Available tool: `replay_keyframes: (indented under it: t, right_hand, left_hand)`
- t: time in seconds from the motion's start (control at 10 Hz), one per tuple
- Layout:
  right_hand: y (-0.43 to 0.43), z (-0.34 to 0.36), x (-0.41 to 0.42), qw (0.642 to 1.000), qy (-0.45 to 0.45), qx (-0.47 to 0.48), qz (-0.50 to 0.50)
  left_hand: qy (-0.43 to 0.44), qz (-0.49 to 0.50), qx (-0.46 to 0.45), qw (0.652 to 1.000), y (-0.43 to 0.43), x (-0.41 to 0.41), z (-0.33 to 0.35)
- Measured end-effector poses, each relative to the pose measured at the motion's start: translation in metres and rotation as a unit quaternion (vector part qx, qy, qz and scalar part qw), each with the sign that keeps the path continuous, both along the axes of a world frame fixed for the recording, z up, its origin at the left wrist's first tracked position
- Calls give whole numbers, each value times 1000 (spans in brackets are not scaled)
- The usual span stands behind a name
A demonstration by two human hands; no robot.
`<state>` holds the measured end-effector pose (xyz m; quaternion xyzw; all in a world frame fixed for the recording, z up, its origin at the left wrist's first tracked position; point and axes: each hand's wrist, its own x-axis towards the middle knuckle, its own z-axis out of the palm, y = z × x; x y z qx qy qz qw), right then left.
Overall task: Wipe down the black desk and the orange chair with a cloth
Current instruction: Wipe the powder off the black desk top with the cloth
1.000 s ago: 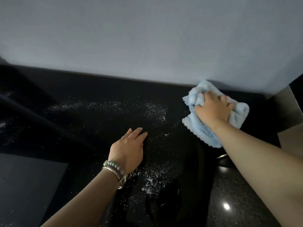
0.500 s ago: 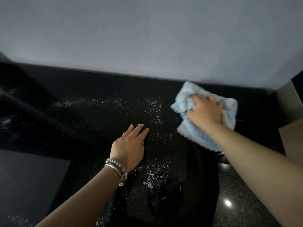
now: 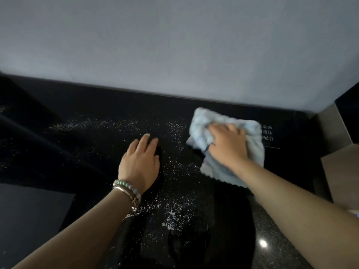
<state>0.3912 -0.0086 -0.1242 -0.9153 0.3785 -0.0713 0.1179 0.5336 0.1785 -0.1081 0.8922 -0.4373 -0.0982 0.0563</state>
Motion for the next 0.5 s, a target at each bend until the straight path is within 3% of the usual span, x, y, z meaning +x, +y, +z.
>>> replay_keyframes:
  t: [0.1,0.2,0.3,0.4,0.5]
  right_hand:
    - [-3,0,-11,990,-30,-12,136]
    - [-39,6,-26,918,-307,244,57]
    - [-62,8,-16,962,-209,78,-159]
    - [-52,8,16,975,-26,55,-215]
    - [-13,5,39,999,-3,18,-46]
  left_hand:
    - [42,15,69,997,-13,10,-3]
    - [52,-20,112,992,-17,10,-10]
    - [11,-58,148,987,-12,18,-16]
    - [2,-62,170,984,-11,22,-17]
    - [12,-64,163,984,-13,23,-15]
